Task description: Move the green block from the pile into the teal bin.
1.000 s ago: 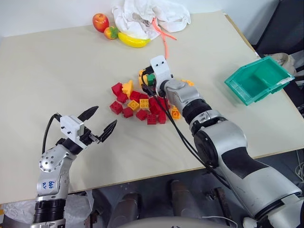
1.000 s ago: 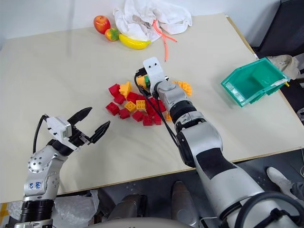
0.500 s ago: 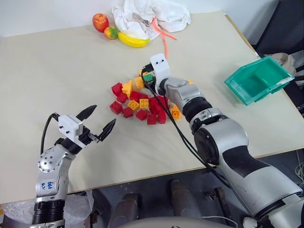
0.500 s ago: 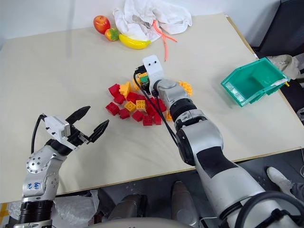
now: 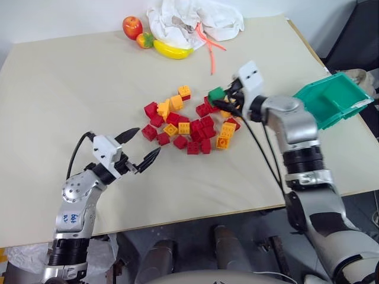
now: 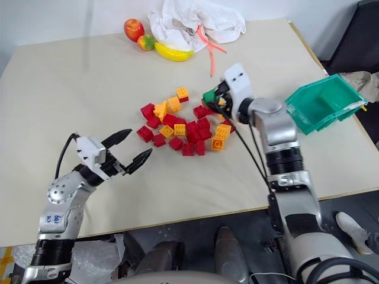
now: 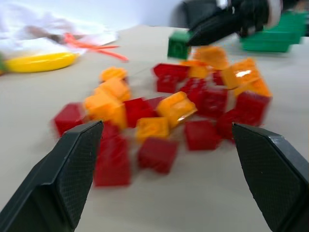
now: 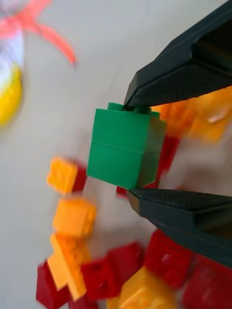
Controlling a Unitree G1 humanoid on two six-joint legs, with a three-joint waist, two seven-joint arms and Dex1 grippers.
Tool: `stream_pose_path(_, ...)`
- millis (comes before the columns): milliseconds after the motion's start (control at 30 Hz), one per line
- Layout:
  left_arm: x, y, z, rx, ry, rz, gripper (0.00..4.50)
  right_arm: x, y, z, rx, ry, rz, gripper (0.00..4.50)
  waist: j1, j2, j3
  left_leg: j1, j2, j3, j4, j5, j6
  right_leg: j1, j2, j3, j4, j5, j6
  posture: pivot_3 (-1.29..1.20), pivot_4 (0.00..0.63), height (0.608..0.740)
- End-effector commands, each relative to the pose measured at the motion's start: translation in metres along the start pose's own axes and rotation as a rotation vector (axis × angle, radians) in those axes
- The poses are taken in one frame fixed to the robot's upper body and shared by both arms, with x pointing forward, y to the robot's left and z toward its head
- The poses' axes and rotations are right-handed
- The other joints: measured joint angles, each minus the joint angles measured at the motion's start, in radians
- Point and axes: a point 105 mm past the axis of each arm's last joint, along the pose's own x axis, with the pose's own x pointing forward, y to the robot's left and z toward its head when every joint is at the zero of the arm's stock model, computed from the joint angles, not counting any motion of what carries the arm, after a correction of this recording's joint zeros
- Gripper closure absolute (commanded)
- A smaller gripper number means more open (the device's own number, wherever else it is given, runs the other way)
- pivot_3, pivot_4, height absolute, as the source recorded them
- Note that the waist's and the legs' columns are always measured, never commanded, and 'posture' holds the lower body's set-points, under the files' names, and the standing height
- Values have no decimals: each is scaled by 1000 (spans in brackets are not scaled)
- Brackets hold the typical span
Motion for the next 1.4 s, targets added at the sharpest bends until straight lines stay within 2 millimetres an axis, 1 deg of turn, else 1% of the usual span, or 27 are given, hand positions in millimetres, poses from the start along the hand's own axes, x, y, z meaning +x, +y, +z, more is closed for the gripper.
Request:
stream_pose_path(33,17,-4,17,32,-20,-61,0,-39,-23,23,-66,-22,-89,2413,12,0,0,0,0,0,1,0,0,0,0,0,0,0,0,0,150,740)
stream_pose_path(67,23,-5,21,32,-28,-85,0,-51,-34,22,-87,9,-141,2413,17,0,0,0,0,0,2,0,0,0,0,0,0,0,0,0,150,740)
stream_pose_path(133,32,-7,26,29,-33,-115,0,-66,-49,21,-120,53,-214,2413,22,0,0,0,0,2,3,-1,1,0,0,1,-1,0,0,0,150,740)
stream_pose_path(167,36,-7,28,27,-40,-131,0,-74,-60,19,-143,85,-267,2413,23,0,0,0,0,2,3,-1,1,0,0,1,-1,0,0,0,150,740)
stream_pose_path(233,48,-10,35,20,-53,-173,0,-95,-92,12,-204,180,-413,2413,25,0,0,0,0,4,4,-1,1,0,0,2,-1,0,1,0,150,740)
stream_pose_path(267,52,-11,37,19,-55,-188,0,-102,-102,9,-223,209,-455,2413,27,0,0,0,-1,4,4,-1,1,0,0,2,-1,0,1,0,150,740)
stream_pose_path(333,55,-12,39,19,-58,-211,0,-107,-111,7,-225,229,-490,2413,28,0,0,0,-1,5,5,-1,2,0,0,3,-1,1,1,0,150,740)
stream_pose_path(467,61,-17,44,5,-76,-269,0,-118,-146,-9,-232,303,-635,2413,20,0,0,0,0,8,4,-1,2,-1,0,4,-1,1,2,0,150,740)
stream_pose_path(533,64,-21,47,3,-82,-306,0,-119,-154,-17,-216,332,-659,2413,22,0,0,-1,0,9,4,-1,2,-3,0,5,-1,1,2,0,150,740)
stream_pose_path(600,68,-23,50,0,-85,-328,0,-116,-157,-23,-232,348,-650,1680,23,0,0,-3,0,9,4,-1,2,-5,0,5,0,1,2,0,150,740)
stream_pose_path(633,70,-24,51,1,-87,-339,0,-115,-158,-25,-233,358,-651,1526,23,0,0,-4,0,9,5,-1,2,-6,0,5,0,1,2,0,150,740)
stream_pose_path(700,72,-26,53,4,-88,-359,0,-113,-161,-28,-228,365,-654,842,23,0,0,-4,-1,9,5,-1,2,-6,0,5,-1,1,3,0,150,740)
stream_pose_path(767,75,-28,54,2,-89,-378,0,-111,-162,-31,-226,377,-652,270,23,0,0,-5,-1,9,6,-1,2,-6,0,5,-1,1,3,0,150,740)
stream_pose_path(800,76,-28,54,-3,-81,-384,0,-109,-161,-31,-228,377,-648,36,23,0,0,-5,-1,9,6,-1,2,-6,0,5,-1,1,3,0,150,740)
stream_pose_path(900,77,-27,55,-9,-79,-386,0,-106,-156,-29,-218,373,-613,36,22,0,0,-5,0,9,6,-1,2,-6,0,5,-1,1,3,0,150,740)
stream_pose_path(933,76,-25,57,-26,-84,-379,0,-105,-153,-25,-215,353,-594,36,22,0,0,-6,0,9,6,-1,2,-7,0,5,-1,1,3,0,150,740)
stream_pose_path(1033,71,-17,59,-93,-94,-338,0,-98,-136,-16,-200,277,-479,36,21,0,0,-6,0,9,7,-1,2,-8,0,5,0,1,3,0,150,740)
stream_pose_path(1167,64,-4,58,-141,-81,-286,0,-93,-114,-16,-186,232,-326,36,23,0,0,-8,0,8,9,-1,2,-8,0,4,0,2,3,0,150,740)
stream_pose_path(1200,52,3,54,-134,-64,-249,0,-89,-95,-20,-161,211,-206,36,23,0,0,-9,0,8,9,-1,2,-8,0,4,0,2,4,0,150,740)
stream_pose_path(1267,35,13,48,-126,-28,-200,0,-87,-66,-26,-125,181,-20,36,22,0,0,-9,0,6,9,-1,2,-8,1,4,0,2,4,0,150,740)
stream_pose_path(1300,27,17,44,-121,-2,-172,0,-88,-52,-33,-108,176,79,36,21,0,0,-10,1,6,9,-1,2,-8,1,4,0,2,4,0,150,740)
stream_pose_path(1333,22,18,41,-120,14,-157,0,-90,-44,-37,-99,174,134,36,21,0,0,-10,1,6,9,-1,2,-8,1,3,0,2,4,0,150,740)
stream_pose_path(1400,-6,26,26,-147,54,-114,0,-93,-10,-50,-157,114,389,36,22,0,0,-11,0,6,9,-1,2,-9,0,3,0,2,4,0,150,740)
